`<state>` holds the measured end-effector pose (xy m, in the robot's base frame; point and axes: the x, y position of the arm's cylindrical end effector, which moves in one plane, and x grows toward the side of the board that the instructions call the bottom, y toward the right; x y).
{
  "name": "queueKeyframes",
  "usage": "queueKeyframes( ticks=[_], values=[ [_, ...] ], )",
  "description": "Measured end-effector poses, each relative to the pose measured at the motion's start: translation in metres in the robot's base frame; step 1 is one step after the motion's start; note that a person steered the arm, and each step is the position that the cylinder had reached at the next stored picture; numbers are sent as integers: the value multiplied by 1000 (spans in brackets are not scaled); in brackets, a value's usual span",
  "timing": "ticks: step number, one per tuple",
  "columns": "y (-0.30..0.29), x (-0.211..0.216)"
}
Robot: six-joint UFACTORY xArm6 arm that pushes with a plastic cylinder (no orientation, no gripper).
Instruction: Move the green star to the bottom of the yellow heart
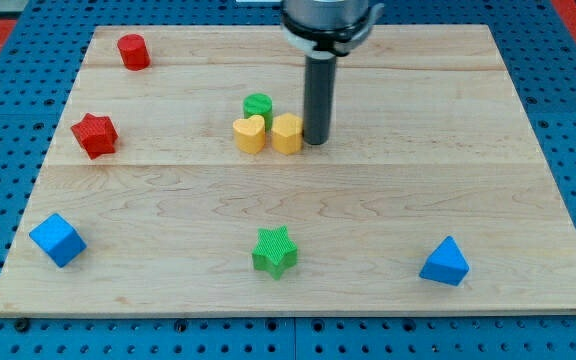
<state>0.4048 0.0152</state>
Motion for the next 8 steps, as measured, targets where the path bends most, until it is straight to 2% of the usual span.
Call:
queueKeyframes(
  ticks=[1, 2, 3, 4, 5, 6, 8],
  values=[
    [-15, 0],
    [38, 28],
    [67, 107],
    [35, 184],
    [-31, 198],
    [-29, 156],
    [-52, 126]
  ],
)
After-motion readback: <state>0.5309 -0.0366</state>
